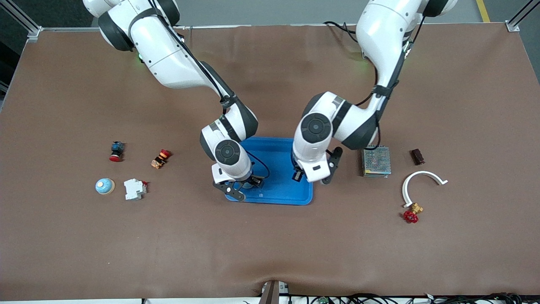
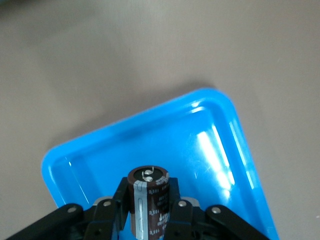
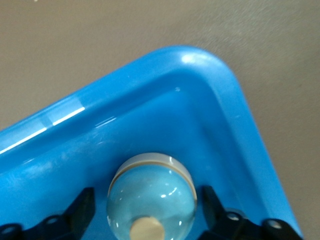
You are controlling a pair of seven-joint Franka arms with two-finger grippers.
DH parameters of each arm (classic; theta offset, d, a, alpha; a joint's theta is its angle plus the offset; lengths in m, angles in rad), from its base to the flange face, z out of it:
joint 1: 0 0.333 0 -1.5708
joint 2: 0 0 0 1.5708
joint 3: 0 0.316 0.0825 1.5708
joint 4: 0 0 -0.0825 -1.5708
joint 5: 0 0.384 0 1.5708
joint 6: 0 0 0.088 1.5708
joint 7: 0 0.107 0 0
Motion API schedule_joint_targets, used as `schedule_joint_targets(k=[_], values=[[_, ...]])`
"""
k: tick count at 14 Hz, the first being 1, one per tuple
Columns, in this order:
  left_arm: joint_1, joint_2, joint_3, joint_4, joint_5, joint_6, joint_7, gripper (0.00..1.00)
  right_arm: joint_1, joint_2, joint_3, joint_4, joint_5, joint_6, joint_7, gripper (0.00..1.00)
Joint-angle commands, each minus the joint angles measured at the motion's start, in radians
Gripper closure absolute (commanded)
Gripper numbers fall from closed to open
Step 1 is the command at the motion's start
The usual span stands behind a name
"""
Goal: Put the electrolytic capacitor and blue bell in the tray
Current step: 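Carry the bell into the tray with the right gripper while the left carries the capacitor, then open both grippers to release the bell and capacitor in the tray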
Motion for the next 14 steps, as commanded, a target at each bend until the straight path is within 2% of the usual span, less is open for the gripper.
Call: schedule_joint_targets(k=[1, 6, 14], values=[[-0.021, 0.018, 0.008, -0.008, -0.016, 0.024, -0.022, 0.93, 0.016, 0.019, -0.01, 0.034, 0.001, 0.001, 0.005, 0.0], [-0.056, 0.018, 0.005, -0.099, -0.025, 0.076, -0.045, 0.94, 0.01, -0.004, -0.012, 0.034, -0.003, -0.036, -0.009, 0.0], [-0.087, 0.018, 0.004, -0.211, -0.025, 0.139, -0.065, 0.94, -0.014, -0.022, -0.018, 0.175, -0.01, -0.301, -0.061, 0.0]])
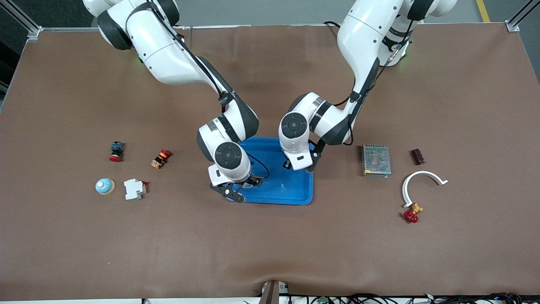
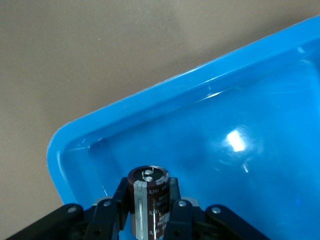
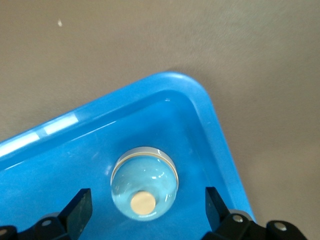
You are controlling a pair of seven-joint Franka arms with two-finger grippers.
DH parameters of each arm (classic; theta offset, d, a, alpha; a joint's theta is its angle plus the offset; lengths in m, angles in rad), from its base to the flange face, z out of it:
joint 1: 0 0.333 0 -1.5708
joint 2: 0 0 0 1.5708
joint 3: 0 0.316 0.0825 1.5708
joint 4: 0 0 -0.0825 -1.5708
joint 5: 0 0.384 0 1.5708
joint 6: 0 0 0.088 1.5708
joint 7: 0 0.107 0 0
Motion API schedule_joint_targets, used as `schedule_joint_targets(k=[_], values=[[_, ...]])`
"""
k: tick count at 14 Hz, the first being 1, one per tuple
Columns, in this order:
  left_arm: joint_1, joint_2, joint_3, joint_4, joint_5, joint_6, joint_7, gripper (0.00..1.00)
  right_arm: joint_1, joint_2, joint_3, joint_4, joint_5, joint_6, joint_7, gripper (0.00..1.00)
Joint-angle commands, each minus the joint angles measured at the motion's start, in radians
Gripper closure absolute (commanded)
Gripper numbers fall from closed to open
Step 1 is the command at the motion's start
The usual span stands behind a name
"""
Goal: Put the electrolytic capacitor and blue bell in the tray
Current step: 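Open both grippers to release the bell and capacitor in the tray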
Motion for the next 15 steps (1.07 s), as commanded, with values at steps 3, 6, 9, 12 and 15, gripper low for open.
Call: schedule_joint_targets(k=[3, 6, 9, 12, 15], values=[[-0.031, -0.014, 0.008, -0.083, -0.024, 0.07, -0.013, 0.94, -0.034, -0.044, 0.004, 0.026, -0.011, -0.077, -0.012, 0.0], [-0.04, -0.015, 0.007, -0.093, -0.024, 0.072, -0.021, 0.94, -0.049, -0.071, -0.005, 0.018, -0.079, -0.129, -0.033, 0.0], [-0.043, -0.015, 0.008, -0.097, -0.024, 0.072, -0.027, 0.69, -0.076, -0.102, -0.008, 0.018, -0.165, -0.2, -0.146, 0.0], [-0.044, -0.019, 0.01, -0.09, -0.016, 0.067, -0.03, 0.0, -0.147, -0.125, -0.007, 0.018, -0.157, -0.253, -0.31, 0.0], [-0.041, -0.054, 0.013, -0.081, -0.009, 0.037, -0.029, 0.0, -0.213, -0.143, -0.008, 0.015, -0.166, -0.267, -0.383, 0.0]])
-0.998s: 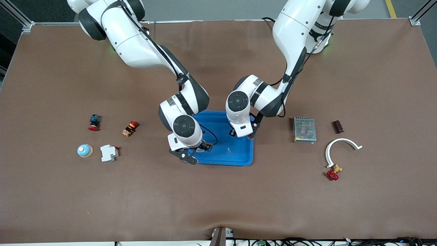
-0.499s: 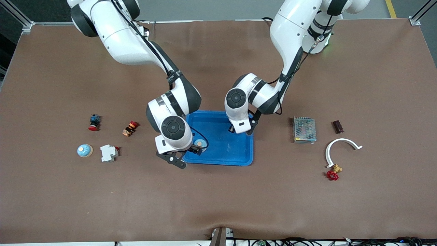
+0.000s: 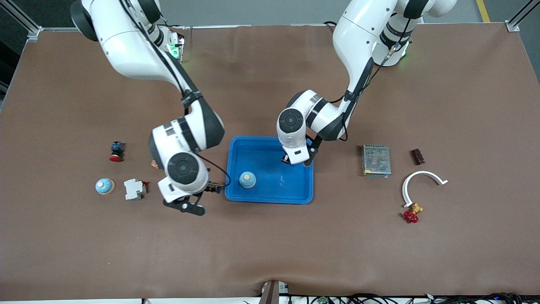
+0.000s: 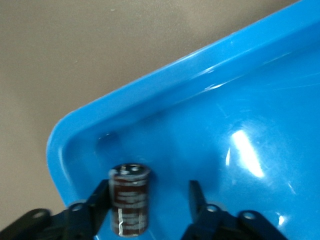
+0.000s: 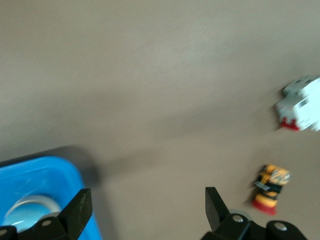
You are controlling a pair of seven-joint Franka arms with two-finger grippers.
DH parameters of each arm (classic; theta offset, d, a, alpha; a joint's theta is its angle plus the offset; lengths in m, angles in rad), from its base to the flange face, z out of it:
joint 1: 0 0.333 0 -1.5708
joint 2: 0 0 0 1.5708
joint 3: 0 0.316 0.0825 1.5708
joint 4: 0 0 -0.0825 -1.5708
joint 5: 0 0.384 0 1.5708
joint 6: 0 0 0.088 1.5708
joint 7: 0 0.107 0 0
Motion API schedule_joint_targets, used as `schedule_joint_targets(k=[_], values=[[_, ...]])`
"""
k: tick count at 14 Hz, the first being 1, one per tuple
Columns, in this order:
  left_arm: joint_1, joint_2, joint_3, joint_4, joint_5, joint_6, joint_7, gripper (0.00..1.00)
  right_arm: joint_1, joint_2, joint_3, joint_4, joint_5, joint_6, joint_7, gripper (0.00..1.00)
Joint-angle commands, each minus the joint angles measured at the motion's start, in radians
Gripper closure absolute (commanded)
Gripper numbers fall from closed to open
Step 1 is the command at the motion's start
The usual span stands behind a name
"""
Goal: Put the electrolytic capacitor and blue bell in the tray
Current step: 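Move the right gripper to the second bell while the left gripper reaches the capacitor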
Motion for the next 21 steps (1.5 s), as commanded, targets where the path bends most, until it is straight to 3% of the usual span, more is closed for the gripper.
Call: schedule_joint_targets(k=[1, 4, 7, 12, 17, 21], values=[[-0.007, -0.069, 0.012, -0.009, -0.006, -0.047, -0.016, 0.0, -0.07, -0.041, 0.017, -0.021, -0.023, -0.015, -0.036, 0.0], [0.01, -0.167, 0.02, 0.005, -0.006, -0.156, 0.012, 0.0, -0.127, -0.1, 0.016, -0.074, -0.024, 0.003, -0.141, 0.0], [0.095, -0.267, 0.023, 0.017, -0.004, -0.294, 0.195, 0.0, -0.185, -0.168, 0.017, -0.138, -0.023, 0.023, -0.276, 0.0], [0.356, -0.391, 0.023, 0.011, 0.019, -0.465, 0.704, 0.0, -0.245, -0.309, 0.016, -0.457, -0.026, 0.313, -0.363, 0.0], [0.63, -0.468, 0.018, -0.009, 0.028, -0.526, 1.21, 0.0, -0.325, -0.361, 0.014, -0.612, -0.029, 0.451, -0.507, 0.0], [0.754, -0.471, 0.017, -0.081, 0.077, -0.468, 1.505, 0.0, -0.403, -0.367, 0.014, -0.689, -0.029, 0.551, -0.634, 0.0]])
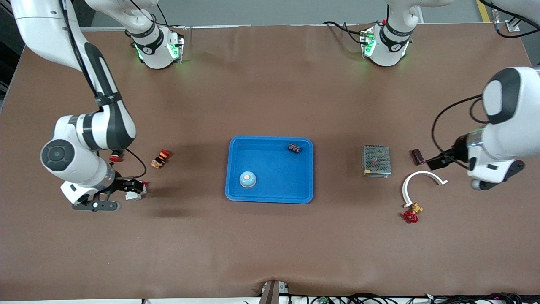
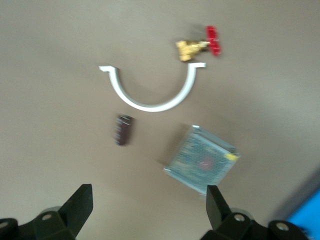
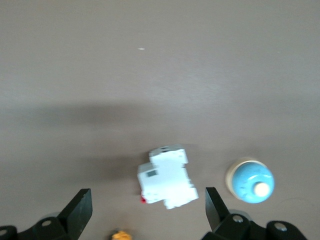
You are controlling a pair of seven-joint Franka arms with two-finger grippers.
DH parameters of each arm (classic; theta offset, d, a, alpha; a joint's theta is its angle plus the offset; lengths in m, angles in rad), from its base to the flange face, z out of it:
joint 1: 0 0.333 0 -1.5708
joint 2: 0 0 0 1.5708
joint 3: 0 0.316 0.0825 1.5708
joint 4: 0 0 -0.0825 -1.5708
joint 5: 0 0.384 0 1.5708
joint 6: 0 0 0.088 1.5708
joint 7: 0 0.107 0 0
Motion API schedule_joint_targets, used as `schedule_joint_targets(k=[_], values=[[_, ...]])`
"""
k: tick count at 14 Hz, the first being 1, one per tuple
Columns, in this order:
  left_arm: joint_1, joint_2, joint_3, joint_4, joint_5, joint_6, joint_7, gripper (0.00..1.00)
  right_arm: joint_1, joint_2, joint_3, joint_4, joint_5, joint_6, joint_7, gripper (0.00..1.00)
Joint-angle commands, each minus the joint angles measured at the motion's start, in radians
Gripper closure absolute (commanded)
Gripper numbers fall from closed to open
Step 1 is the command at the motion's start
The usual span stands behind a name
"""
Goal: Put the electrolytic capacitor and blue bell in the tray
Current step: 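Move the right gripper to the second bell while the left gripper reaches the capacitor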
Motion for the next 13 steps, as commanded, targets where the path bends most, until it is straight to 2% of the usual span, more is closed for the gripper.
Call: schedule_joint_targets(k=[1, 3, 7, 11, 13], values=[[0.047, -0.027, -0.018, -0.097, 0.032, 0.083, 0.126, 0.0, -0.064, -0.042, 0.02, -0.106, -0.026, 0.103, -0.082, 0.0], [0.048, -0.034, -0.02, -0.184, 0.034, 0.175, 0.127, 0.0, -0.104, -0.033, 0.02, -0.131, -0.031, 0.166, -0.131, 0.0], [0.053, -0.115, -0.02, -0.444, 0.035, 0.434, 0.127, 0.0, -0.176, -0.022, 0.02, -0.169, -0.034, 0.283, -0.242, 0.0], [0.086, -0.135, -0.02, -0.617, 0.041, 0.641, 0.129, 0.0, -0.22, 0.028, 0.021, -0.177, -0.034, 0.375, -0.288, 0.0], [0.091, -0.122, -0.02, -0.651, 0.041, 0.707, 0.129, 0.0, -0.242, 0.047, 0.023, -0.177, -0.034, 0.377, -0.291, 0.0]])
